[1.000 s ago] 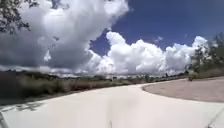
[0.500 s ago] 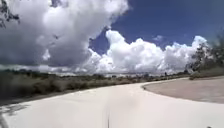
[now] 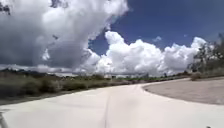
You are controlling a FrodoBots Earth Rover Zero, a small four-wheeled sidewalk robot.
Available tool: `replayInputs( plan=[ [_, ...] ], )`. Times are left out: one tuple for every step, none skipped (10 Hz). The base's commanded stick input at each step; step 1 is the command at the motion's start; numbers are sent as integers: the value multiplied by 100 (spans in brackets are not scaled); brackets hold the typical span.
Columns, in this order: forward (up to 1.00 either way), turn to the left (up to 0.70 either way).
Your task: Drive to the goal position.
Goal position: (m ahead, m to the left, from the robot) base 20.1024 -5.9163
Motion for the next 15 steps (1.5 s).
replayInputs(
  plan=[
    [85, 0],
    [85, 0],
    [85, 0],
    [85, 0],
    [85, 0],
    [85, 0],
    [85, 0],
    [85, 0],
    [85, 0],
    [85, 0],
    [85, 0],
    [85, 0],
    [85, 0],
    [85, 0],
    [85, 0]
  ],
)
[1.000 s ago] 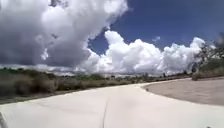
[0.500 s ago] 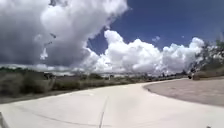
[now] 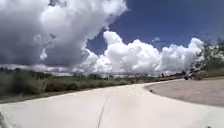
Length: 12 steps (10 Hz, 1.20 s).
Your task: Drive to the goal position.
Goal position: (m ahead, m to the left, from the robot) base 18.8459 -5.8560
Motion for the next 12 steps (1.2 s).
replayInputs(
  plan=[
    [85, 0],
    [85, 0],
    [85, 0],
    [85, 0],
    [85, 0],
    [85, 0],
    [85, 0],
    [85, 0],
    [85, 0],
    [85, 0],
    [85, 0],
    [85, 0]
  ],
)
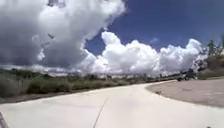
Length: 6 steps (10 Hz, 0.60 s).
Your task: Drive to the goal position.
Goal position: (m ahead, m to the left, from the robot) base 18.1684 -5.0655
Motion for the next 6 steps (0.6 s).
replayInputs(
  plan=[
    [85, 0],
    [85, 0],
    [85, 0],
    [85, 0],
    [85, 0],
    [85, 0]
  ],
)
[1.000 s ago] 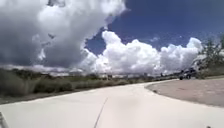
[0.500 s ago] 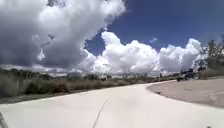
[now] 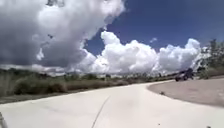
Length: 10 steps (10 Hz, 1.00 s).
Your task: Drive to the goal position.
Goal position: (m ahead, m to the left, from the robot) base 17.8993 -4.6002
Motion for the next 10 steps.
replayInputs(
  plan=[
    [85, 0],
    [85, 0],
    [85, 0],
    [85, 0],
    [85, 0],
    [85, 0],
    [85, 0],
    [85, 0],
    [85, 0],
    [85, 0]
  ],
)
